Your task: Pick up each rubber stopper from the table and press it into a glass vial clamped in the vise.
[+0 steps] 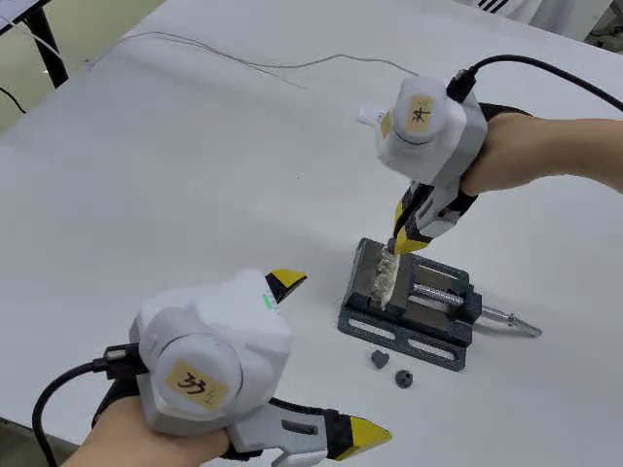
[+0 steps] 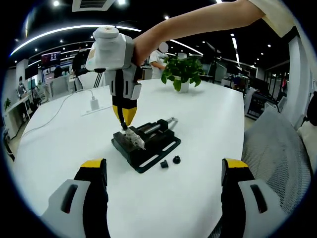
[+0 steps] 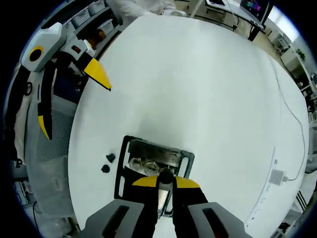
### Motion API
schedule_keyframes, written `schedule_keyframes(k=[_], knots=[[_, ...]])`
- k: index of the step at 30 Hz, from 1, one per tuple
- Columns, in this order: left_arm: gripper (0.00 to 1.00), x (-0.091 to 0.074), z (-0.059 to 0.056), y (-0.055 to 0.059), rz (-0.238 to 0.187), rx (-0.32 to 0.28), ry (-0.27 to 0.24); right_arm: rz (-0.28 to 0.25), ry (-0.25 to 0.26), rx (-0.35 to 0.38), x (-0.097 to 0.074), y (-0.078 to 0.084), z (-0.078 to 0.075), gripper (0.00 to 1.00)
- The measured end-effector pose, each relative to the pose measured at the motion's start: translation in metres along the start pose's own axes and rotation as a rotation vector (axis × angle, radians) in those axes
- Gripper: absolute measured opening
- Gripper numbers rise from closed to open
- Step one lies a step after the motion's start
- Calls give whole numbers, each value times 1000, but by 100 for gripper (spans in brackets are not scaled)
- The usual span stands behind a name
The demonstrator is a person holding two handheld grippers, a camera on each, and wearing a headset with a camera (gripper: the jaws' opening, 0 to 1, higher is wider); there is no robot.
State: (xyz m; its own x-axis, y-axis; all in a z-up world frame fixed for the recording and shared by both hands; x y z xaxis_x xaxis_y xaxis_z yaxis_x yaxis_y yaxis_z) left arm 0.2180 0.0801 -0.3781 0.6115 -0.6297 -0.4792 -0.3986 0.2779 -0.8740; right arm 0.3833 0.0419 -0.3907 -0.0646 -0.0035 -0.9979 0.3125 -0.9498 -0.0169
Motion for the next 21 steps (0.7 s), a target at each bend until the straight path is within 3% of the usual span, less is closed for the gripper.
schedule_keyframes(k=[15,17,18,21], knots=[[95,2,-2,0,-10,-11,6,-1,9,213,1,1,3,4],[94,2,-2,0,-9,-12,8,2,9,286,1,0,4,4],[94,2,-3,0,-10,-13,8,8,11,251,1,-1,4,4],[94,2,-2,0,-12,-16,5,29,19,244,1,-3,7,5]])
Point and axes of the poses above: the centre of the closed fingertips' face, and the gripper's own axes: x roughly forward along the fingers, z roughly to its left, y roughly out of its underside, the point moved 4 cm from there along -x, roughly backward along the fingers, and after that the axes turned 5 degrees about z, right-handed, at the moved point
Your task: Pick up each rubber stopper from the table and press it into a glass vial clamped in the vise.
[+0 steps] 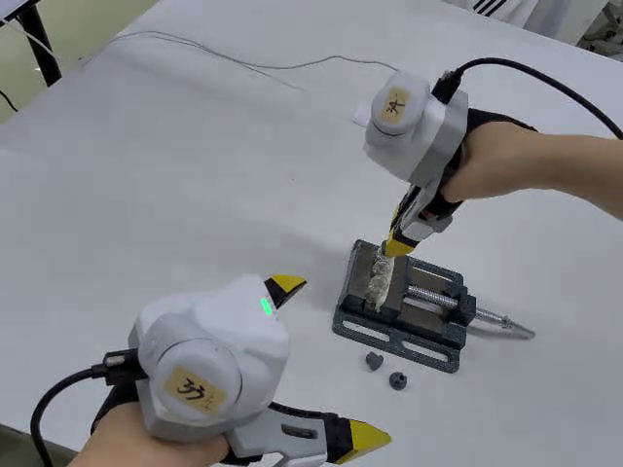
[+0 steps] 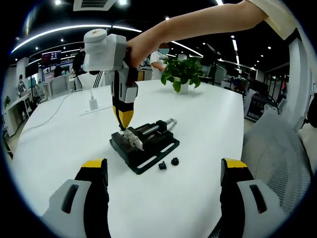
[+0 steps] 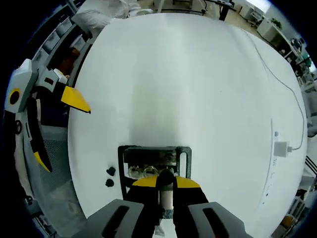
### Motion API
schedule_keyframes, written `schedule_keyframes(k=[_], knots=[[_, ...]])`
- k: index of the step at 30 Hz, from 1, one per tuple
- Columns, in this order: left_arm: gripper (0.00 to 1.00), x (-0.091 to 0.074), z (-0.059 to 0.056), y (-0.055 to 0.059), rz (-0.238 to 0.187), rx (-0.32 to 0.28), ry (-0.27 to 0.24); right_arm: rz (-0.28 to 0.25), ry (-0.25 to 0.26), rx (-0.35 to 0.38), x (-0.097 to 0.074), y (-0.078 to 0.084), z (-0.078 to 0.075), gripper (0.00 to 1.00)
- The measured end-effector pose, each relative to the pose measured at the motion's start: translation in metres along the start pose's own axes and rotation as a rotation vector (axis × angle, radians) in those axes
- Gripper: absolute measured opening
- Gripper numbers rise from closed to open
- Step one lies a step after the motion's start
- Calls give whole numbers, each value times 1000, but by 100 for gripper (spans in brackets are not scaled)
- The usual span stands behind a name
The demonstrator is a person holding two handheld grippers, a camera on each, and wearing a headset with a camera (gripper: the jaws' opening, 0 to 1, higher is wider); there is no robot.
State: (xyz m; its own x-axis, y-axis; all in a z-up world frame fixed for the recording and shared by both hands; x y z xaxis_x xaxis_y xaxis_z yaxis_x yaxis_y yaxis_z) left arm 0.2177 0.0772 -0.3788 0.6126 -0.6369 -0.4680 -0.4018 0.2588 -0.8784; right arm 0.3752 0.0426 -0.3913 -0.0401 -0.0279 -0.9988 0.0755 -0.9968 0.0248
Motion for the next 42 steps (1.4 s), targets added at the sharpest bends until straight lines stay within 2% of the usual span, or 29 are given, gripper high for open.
schedule_keyframes(k=[4,5,6,7,8,15,18,20,26,27,29,31,35,42], knots=[[93,0,1,0,0,-1,-4,2,7,-35,-1,1,3,6],[93,0,1,0,0,-2,-4,-3,11,-125,-2,0,3,6],[93,0,1,0,-1,-3,-4,-6,16,-172,-2,0,4,6],[93,0,1,0,-1,-4,-6,-3,14,-123,-2,2,5,6],[93,0,1,1,1,-5,-5,-4,13,-115,-2,1,4,6],[93,-2,1,3,3,-10,-7,-29,5,-156,-1,4,1,8],[93,-2,2,3,5,-12,-7,-37,0,-167,-1,6,5,22],[93,-2,3,4,6,-10,-8,-36,15,-209,-5,10,4,19],[93,-2,5,4,9,-9,-8,-83,-3,-197,-9,11,-4,13],[92,-2,5,4,8,-8,-7,-92,0,-197,-6,13,-12,12],[92,-2,5,4,9,-5,-6,-116,2,-191,-8,11,-15,6],[92,-2,6,4,8,-5,-7,-136,-3,-177,-6,10,-21,4],[92,-1,5,4,7,-9,-7,-139,-34,-166,-4,9,-17,2],[91,1,5,7,15,-12,-2,-142,-46,-159,1,10,-11,0]])
Point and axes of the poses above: the centre of the closed fingertips' face, and the gripper's own axes: x roughly forward along the fingers, z roughly to its left, y roughly out of its underside, the point moved 4 cm from there along -x, roughly backward along the fingers, and after that the axes turned 5 degrees about z, right-handed, at the moved point
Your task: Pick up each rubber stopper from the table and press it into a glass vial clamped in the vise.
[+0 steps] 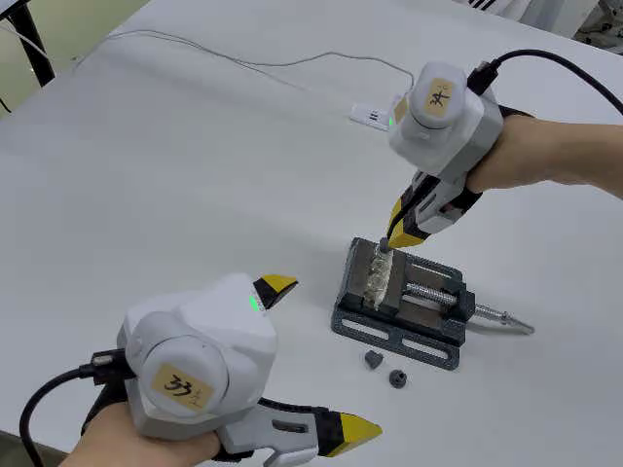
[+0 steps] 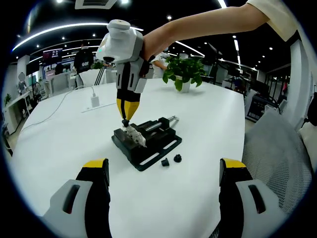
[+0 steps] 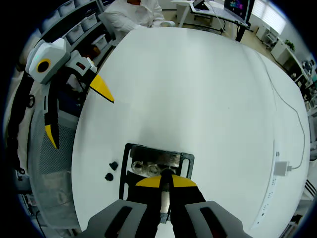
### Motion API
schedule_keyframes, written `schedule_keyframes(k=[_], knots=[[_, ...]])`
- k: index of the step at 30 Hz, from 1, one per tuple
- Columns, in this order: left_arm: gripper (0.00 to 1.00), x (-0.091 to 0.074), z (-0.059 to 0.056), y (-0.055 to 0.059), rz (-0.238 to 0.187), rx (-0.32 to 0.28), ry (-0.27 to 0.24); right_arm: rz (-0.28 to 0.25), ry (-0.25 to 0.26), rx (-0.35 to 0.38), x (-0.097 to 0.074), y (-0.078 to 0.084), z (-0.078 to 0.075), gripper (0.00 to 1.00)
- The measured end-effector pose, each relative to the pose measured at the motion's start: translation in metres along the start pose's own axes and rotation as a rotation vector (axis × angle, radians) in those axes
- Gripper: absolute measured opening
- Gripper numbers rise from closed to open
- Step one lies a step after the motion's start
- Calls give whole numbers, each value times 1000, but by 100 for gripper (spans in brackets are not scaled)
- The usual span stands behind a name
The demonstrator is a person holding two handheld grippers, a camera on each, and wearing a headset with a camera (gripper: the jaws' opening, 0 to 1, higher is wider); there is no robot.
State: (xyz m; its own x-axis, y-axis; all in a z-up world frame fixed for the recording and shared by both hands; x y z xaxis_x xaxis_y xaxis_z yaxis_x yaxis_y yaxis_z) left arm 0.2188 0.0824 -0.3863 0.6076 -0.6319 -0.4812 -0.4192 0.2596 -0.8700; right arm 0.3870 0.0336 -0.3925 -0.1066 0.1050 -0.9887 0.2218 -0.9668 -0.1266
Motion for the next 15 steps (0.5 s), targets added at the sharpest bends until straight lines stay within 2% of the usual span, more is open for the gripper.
schedule_keyframes(k=[15], knots=[[90,4,-1,1,10,-6,11,-11,-15,8,-2,-3,0,0]])
Point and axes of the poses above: the centre of the closed fingertips' face, and the gripper's own axes: x roughly forward along the fingers, z roughly to its left, y roughly out of its underside, the point moved 4 cm from there along -x, roughly backward along the fingers, and after that the axes turned 5 degrees about z, right-handed, at the moved point
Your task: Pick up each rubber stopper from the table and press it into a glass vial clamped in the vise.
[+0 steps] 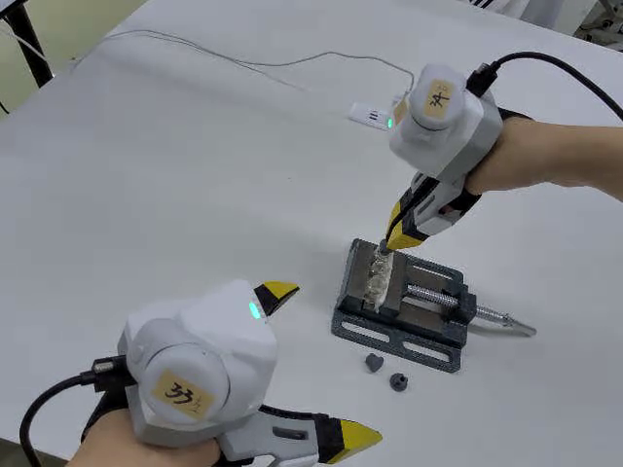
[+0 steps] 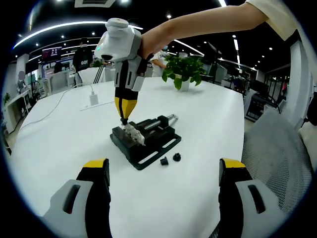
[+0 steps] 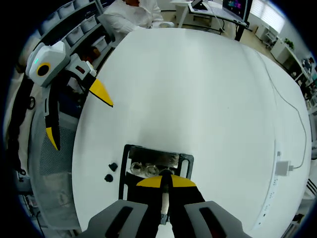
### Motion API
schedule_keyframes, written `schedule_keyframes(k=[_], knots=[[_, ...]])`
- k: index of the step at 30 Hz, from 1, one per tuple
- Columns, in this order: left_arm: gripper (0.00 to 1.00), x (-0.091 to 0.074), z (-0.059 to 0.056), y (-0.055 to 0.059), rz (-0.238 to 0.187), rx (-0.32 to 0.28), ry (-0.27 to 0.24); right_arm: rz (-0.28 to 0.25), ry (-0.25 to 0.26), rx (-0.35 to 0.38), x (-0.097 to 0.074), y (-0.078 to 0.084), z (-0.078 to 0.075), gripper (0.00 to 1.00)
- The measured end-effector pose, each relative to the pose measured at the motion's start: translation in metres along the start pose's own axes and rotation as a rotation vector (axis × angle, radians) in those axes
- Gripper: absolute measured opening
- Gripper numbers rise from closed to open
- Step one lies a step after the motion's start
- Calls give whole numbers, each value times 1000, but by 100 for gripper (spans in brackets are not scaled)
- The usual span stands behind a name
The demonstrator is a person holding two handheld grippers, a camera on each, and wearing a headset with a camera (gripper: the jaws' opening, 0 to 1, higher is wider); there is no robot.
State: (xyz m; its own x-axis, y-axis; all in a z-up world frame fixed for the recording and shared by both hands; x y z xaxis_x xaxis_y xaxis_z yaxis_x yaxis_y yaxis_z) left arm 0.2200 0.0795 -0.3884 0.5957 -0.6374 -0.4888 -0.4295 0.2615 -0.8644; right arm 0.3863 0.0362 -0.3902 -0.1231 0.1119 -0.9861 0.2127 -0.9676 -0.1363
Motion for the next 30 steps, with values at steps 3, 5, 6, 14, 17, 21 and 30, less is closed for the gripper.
schedule_keyframes(k=[3,5,6,14,17,21,30], knots=[[90,1,0,0,-1,-1,1,-1,-1,21,0,0,0,0],[90,1,0,0,-1,-4,1,3,2,23,0,0,0,0],[90,2,0,0,-1,-4,1,6,4,15,0,0,0,0],[90,2,0,0,-6,-6,1,8,13,46,0,1,0,0],[90,2,-1,0,-9,-8,2,12,15,48,0,0,3,0],[90,2,0,0,-11,-16,-1,33,35,16,0,-1,6,0],[89,4,1,-3,-12,-13,0,38,32,38,0,0,5,0]])
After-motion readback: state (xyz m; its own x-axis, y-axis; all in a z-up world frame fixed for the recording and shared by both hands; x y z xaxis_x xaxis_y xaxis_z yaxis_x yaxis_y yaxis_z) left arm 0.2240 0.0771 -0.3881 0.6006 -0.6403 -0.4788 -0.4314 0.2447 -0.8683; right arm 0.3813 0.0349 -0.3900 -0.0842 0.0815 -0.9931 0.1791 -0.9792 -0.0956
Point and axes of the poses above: the centre of the closed fingertips' face, and the gripper's own axes: x roughly forward along the fingers, z roughly to its left, y roughly out of its underside, the point moved 4 cm from there along -x, roughly backward along the fingers, and after that the axes turned 5 degrees about z, right-handed, at the moved point
